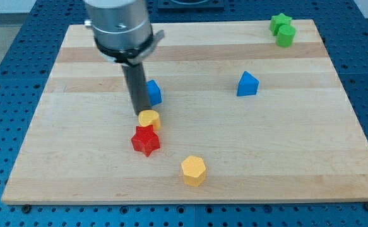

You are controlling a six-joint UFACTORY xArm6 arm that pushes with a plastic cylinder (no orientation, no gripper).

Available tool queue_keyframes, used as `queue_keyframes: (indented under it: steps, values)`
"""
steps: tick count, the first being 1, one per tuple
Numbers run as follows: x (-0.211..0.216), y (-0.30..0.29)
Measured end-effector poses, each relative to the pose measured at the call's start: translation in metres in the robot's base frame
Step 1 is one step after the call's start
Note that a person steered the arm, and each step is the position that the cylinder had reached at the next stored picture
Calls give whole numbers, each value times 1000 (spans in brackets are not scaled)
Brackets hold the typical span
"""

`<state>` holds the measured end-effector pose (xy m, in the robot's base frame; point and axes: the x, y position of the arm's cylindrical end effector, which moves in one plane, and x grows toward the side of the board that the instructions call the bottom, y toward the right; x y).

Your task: Move the yellow heart to the top left of the yellow hexagon

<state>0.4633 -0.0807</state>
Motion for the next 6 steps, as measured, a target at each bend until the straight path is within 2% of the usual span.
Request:
queue_keyframes:
  steps: [1, 2, 3, 4, 6]
  values:
    - [14, 29]
    - [23, 26]
    - [26, -18]
    - [29, -21]
    - [36, 56]
